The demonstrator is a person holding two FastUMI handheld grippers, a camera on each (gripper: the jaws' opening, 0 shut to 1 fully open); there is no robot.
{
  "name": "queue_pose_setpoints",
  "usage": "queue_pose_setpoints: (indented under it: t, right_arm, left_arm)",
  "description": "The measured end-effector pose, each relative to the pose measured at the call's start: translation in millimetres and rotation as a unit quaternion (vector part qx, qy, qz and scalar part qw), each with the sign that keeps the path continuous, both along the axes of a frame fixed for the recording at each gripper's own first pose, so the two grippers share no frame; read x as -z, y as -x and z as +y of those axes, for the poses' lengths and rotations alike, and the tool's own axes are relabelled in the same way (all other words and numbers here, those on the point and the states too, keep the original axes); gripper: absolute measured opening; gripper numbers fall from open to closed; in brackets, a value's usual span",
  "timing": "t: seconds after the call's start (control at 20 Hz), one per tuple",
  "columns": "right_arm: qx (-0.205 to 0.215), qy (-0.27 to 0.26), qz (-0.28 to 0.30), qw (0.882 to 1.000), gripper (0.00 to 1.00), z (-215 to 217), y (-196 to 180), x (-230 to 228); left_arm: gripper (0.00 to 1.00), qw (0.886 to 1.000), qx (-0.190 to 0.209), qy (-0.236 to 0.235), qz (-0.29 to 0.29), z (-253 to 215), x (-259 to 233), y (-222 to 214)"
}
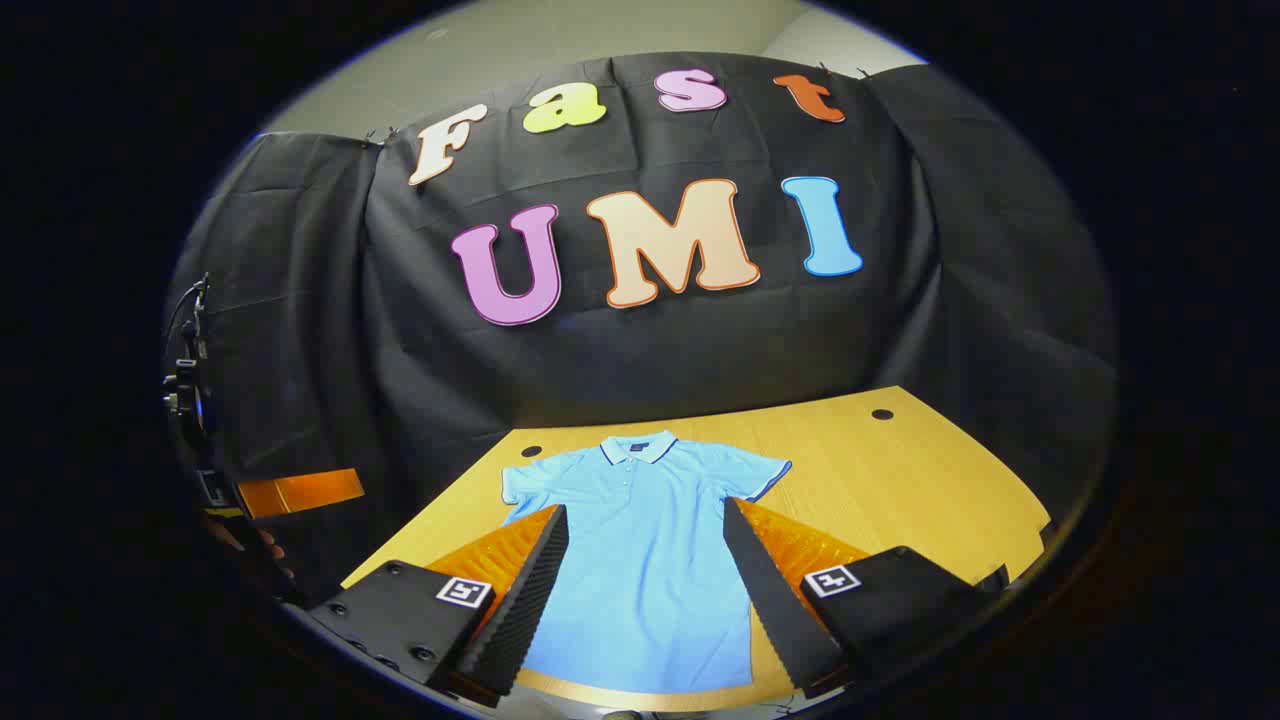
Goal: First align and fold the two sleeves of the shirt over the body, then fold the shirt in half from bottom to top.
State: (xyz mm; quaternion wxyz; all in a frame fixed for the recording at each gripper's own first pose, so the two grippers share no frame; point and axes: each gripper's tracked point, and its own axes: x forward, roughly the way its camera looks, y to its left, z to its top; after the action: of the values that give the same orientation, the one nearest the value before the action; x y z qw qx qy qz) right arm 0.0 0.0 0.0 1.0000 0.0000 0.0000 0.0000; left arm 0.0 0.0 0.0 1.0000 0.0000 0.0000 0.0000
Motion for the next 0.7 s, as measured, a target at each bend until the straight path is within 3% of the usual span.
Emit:
queue_pose_setpoints:
  t: [0.7]
  right_arm:
    - [0.007, -0.002, -0.004, 1.0, 0.97, -5.0, -5.3, -7.1]
  left_arm:
    - [0.95, 1.0, 0.014, 0.013, -0.006, -2.5, -3.1, -1.1]
